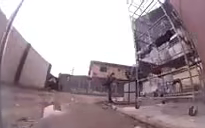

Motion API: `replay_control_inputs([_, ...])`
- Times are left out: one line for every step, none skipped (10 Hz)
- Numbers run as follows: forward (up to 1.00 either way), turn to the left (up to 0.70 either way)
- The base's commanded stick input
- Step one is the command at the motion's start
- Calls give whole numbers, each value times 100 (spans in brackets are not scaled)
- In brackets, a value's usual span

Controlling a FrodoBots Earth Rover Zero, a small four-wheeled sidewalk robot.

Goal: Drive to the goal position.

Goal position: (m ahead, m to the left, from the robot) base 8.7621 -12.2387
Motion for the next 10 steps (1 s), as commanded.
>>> replay_control_inputs([84,3])
replay_control_inputs([84,3])
replay_control_inputs([84,3])
replay_control_inputs([84,3])
replay_control_inputs([84,3])
replay_control_inputs([84,3])
replay_control_inputs([84,3])
replay_control_inputs([84,3])
replay_control_inputs([84,34])
replay_control_inputs([84,33])
